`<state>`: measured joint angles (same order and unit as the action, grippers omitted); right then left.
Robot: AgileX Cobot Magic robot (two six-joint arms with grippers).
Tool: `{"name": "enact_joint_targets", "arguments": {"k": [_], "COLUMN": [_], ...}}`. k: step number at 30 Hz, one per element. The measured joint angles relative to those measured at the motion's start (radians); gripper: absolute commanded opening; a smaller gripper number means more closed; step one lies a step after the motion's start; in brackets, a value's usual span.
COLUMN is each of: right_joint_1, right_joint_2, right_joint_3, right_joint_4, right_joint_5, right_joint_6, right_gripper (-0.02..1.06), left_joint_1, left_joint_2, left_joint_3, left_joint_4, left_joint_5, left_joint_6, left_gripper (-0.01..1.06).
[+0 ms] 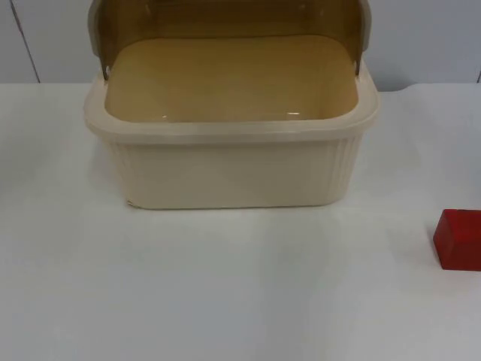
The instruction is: Open the box lid with the left hand, place the block into the box with the right hand, then close the box lid with the left hand.
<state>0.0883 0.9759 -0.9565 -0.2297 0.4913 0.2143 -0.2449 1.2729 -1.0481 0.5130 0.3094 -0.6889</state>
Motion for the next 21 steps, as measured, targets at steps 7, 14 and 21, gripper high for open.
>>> {"name": "enact_joint_targets", "arguments": {"k": [7,14,21], "right_joint_1": [0.0,0.0,0.0], "right_joint_2": [0.0,0.0,0.0], "right_joint_3": [0.0,0.0,0.0], "right_joint_4": [0.002,0.018,0.027], "right_joint_5": [0.0,0.0,0.0], "right_joint_6": [0.0,0.0,0.002], "right_gripper": [1.05,1.05,1.05], "left_joint_1": [0.15,0.158,0.097], "left_joint_2": [-0.083,-0.11,-0.104], "left_joint_3": [0.002,0.002,0.004], "left_joint_4": [0.006,0.064,-0.098], "left_joint_5": [0.084,0.097,0.043], "left_joint_6": [0.0,0.03,0.178], "left_gripper": [0.0,0.01,0.55]}}
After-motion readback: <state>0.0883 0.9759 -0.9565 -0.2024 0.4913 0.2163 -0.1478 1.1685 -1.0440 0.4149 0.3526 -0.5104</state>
